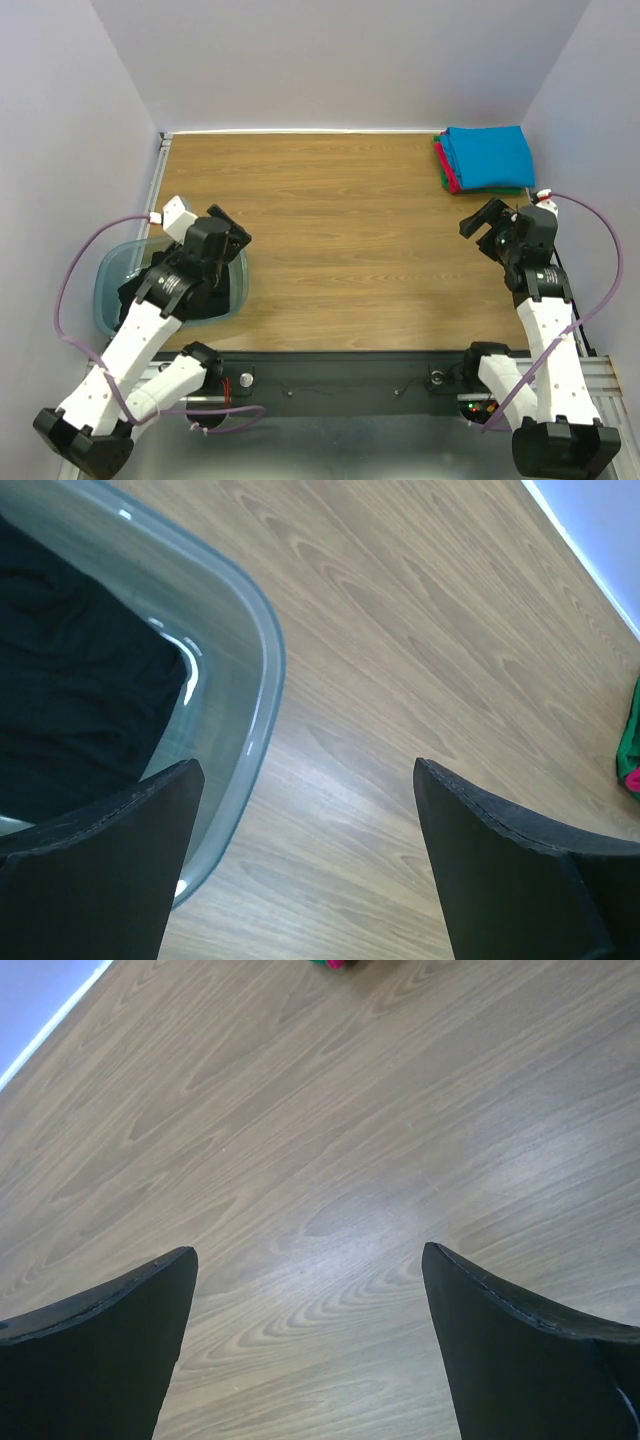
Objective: Fold and stack the t-shirts
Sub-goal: Grab the tshirt from the pile
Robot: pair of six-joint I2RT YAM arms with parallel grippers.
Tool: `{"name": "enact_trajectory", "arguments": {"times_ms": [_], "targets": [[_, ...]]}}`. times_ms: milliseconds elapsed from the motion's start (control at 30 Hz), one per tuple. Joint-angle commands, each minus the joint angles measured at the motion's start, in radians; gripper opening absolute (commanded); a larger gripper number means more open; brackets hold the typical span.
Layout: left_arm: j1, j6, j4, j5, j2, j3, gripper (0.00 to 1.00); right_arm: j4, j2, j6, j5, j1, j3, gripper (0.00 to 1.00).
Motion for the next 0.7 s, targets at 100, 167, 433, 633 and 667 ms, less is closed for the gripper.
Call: {"name": "enact_trajectory", "arguments": {"times_ms": [100, 167, 433, 633, 667], "targets": [[0.010, 0.015, 0.003, -0.059, 0.157, 0.162, 0.98, 0.016, -0.007, -0.115, 0.010, 0.000, 0.054, 1.00], [0.052, 0.008, -0.011, -0.065, 0.182, 0.165, 0.98, 0.015, 0.001, -0.107, 0.008, 0.000, 0.054, 1.00], [0.410, -0.013, -0.042, -0.004, 0.232, 0.040, 0.98, 0.013, 0.059, -0.158, -0.179, 0.000, 0.067, 1.00], [0.687, 0.041, 0.102, 0.152, 0.240, -0.120, 0.98, 0.013, 0.104, -0.158, -0.191, 0.000, 0.047, 1.00], [0.711, 0.026, 0.110, 0.151, 0.254, -0.128, 0.98, 0.015, 0.105, -0.150, -0.194, 0.000, 0.044, 1.00]]}}
